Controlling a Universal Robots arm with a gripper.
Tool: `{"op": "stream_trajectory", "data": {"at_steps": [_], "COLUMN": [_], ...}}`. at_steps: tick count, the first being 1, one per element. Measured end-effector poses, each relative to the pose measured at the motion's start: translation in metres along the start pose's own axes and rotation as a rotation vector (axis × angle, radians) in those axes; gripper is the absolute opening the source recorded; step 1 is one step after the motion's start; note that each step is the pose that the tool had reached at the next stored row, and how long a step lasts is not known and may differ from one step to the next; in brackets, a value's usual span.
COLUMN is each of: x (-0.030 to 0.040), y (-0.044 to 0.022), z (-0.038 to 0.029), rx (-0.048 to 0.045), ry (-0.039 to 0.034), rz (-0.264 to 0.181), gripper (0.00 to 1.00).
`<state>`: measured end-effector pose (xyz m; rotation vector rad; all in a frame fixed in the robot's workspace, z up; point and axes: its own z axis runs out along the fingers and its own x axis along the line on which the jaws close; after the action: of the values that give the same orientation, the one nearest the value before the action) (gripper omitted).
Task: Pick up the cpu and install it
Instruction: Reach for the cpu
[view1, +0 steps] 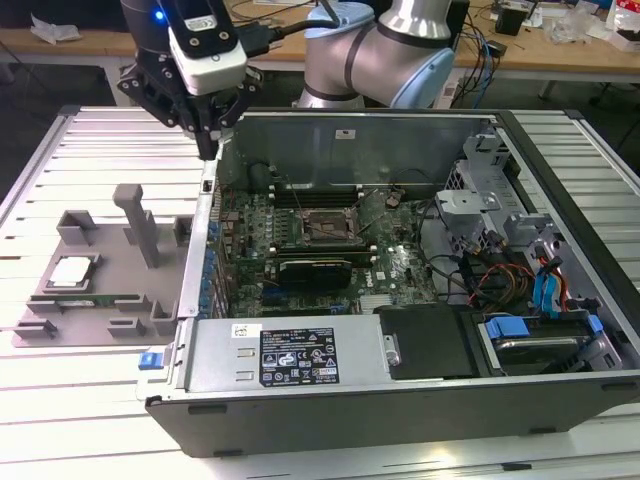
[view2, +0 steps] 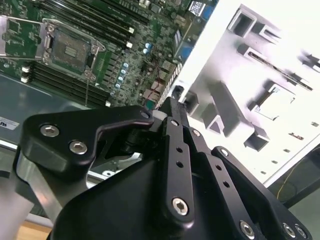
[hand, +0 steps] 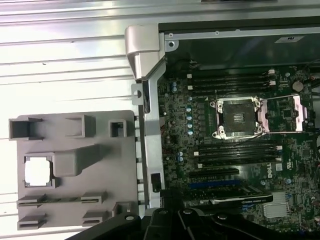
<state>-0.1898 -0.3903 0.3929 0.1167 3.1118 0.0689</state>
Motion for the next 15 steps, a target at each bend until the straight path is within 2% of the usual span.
{"op": "stream_trajectory", "data": {"at_steps": [8, 15], "x": [0.0166, 0.0277], "y": [0.0072, 0.0117], "z": [0.0002, 0.0003], "rx": [0.0001, 0.0001], "ry": [-0.0003, -0.0003], "rz": [0.0, 0.001], "gripper": [0.11, 0.11]}}
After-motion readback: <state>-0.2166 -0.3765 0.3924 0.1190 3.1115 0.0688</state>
